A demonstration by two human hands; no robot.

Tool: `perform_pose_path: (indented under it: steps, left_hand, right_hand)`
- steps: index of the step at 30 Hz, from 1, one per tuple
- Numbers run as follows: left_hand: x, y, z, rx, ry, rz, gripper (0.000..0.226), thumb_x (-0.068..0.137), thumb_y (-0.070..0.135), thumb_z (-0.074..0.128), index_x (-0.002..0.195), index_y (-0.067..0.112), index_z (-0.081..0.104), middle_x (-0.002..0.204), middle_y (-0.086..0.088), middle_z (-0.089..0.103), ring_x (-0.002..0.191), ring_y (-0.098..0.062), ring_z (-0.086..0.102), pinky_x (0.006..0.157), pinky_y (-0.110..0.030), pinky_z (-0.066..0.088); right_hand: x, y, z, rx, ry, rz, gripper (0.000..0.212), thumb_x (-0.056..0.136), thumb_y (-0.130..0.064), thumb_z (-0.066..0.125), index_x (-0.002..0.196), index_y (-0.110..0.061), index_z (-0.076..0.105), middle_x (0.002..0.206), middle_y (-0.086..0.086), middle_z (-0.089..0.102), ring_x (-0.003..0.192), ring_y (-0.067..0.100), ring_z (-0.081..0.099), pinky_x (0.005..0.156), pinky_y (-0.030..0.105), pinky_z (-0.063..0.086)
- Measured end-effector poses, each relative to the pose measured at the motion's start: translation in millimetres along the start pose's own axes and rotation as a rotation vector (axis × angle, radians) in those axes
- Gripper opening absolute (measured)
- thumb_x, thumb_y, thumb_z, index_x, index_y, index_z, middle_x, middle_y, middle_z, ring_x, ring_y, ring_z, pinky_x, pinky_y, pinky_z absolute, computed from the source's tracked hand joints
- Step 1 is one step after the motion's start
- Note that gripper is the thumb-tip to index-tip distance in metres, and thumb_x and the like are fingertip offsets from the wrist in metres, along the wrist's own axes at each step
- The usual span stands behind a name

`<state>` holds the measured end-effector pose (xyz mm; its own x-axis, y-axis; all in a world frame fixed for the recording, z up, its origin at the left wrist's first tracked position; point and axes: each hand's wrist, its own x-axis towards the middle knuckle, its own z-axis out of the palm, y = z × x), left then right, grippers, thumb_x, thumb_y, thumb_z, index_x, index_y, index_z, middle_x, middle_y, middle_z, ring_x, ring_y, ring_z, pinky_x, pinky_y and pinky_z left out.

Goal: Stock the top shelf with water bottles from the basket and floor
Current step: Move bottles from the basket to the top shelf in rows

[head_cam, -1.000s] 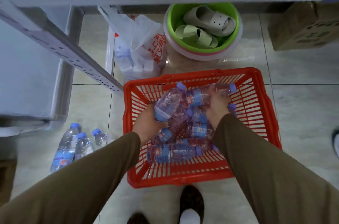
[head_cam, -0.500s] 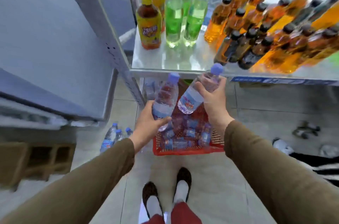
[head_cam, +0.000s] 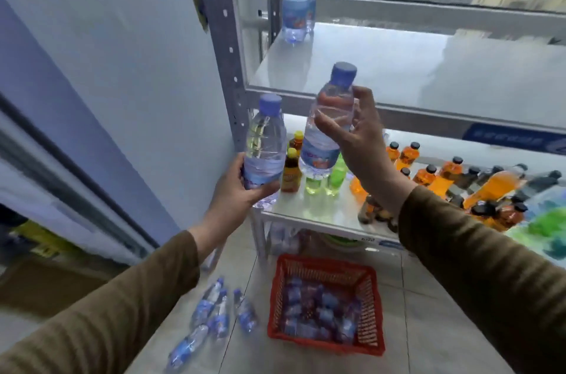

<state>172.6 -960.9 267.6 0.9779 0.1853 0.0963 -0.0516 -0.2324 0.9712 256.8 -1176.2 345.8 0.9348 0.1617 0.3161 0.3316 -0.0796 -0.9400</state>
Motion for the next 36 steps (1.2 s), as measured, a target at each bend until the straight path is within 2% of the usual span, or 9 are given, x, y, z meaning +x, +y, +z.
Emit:
perform_pose_path:
  steps: [4,6,8,12,20,25,28,30,36]
  left_hand:
    - [11,56,3,-0.026,0.090,0.071,0.059,0.067,0.031,0.092,0.115,0.019,0.060,0.109,0.004,0.074,0.098,-0.012,0.071,0.086,-0.028,0.055]
    - [17,75,8,-0.031,0.129,0.100,0.067,0.064,0.039,0.090,0.121,0.020,0.060,0.115,0.001,0.073,0.104,-0.021,0.070,0.092,-0.038,0.056]
    - [22,91,14,-0.042,0.161,0.123,0.069,0.063,0.042,0.088,0.122,0.021,0.060,0.116,0.002,0.073,0.105,-0.021,0.070,0.092,-0.037,0.056]
    - [35,114,26,-0.087,0.193,0.153,0.068,0.063,0.041,0.088,0.122,0.023,0.062,0.117,0.001,0.073,0.105,-0.019,0.069,0.088,-0.029,0.054]
    - [86,119,21,-0.113,0.201,0.144,0.064,0.076,0.027,0.086,0.133,0.018,0.057,0.123,-0.001,0.070,0.111,-0.021,0.068,0.099,-0.040,0.055]
    - [119,118,24,-0.178,0.225,0.135,0.074,0.070,0.038,0.088,0.134,0.022,0.056,0.125,0.001,0.070,0.115,-0.020,0.067,0.101,-0.040,0.054]
    - [135,117,28,-0.155,0.237,0.128,0.072,0.071,0.034,0.089,0.133,0.023,0.055,0.125,0.002,0.069,0.114,-0.020,0.067,0.100,-0.040,0.055]
    - [147,116,31,-0.159,0.255,0.129,0.071,0.069,0.031,0.090,0.130,0.021,0.054,0.123,0.000,0.069,0.113,-0.021,0.067,0.099,-0.040,0.055]
    - [184,119,44,-0.139,0.325,0.105,0.055,0.075,0.020,0.087,0.119,0.028,0.055,0.115,0.005,0.070,0.099,-0.008,0.068,0.085,-0.023,0.056]
  right_hand:
    - [41,-48,-20,0.028,-0.045,-0.095,0.059,0.083,-0.025,0.082,0.128,-0.009,0.046,0.121,0.025,0.071,0.100,0.025,0.074,0.093,0.040,0.061]
    - [60,-65,-30,0.036,-0.067,-0.125,0.061,0.085,-0.019,0.083,0.131,-0.003,0.046,0.119,0.024,0.072,0.098,0.023,0.074,0.092,0.036,0.061]
    - [77,-77,-37,0.031,-0.080,-0.142,0.058,0.088,-0.015,0.083,0.132,-0.002,0.047,0.116,0.019,0.072,0.094,0.017,0.073,0.090,0.031,0.059]
    - [107,-92,-44,-0.007,-0.098,-0.148,0.060,0.089,-0.023,0.083,0.136,-0.006,0.048,0.117,0.009,0.069,0.103,0.020,0.070,0.095,0.036,0.055]
    - [172,-94,-42,-0.065,-0.126,-0.077,0.063,0.090,-0.028,0.082,0.138,-0.011,0.044,0.127,0.013,0.067,0.113,0.025,0.068,0.105,0.047,0.055]
    - [213,-90,-37,-0.034,-0.146,-0.003,0.061,0.090,-0.023,0.082,0.138,-0.009,0.046,0.114,0.003,0.067,0.096,0.012,0.067,0.094,0.036,0.057]
    - [239,-83,-28,-0.055,-0.189,0.011,0.058,0.090,-0.023,0.082,0.136,-0.008,0.050,0.104,-0.003,0.065,0.090,0.007,0.066,0.079,0.023,0.055]
    - [256,-77,-19,-0.062,-0.213,0.018,0.058,0.089,-0.018,0.083,0.135,-0.008,0.049,0.102,-0.002,0.065,0.089,0.008,0.066,0.078,0.022,0.055]
    - [307,-47,12,-0.118,-0.281,0.003,0.056,0.080,-0.022,0.090,0.117,-0.023,0.048,0.117,0.006,0.068,0.108,0.024,0.070,0.104,0.048,0.057]
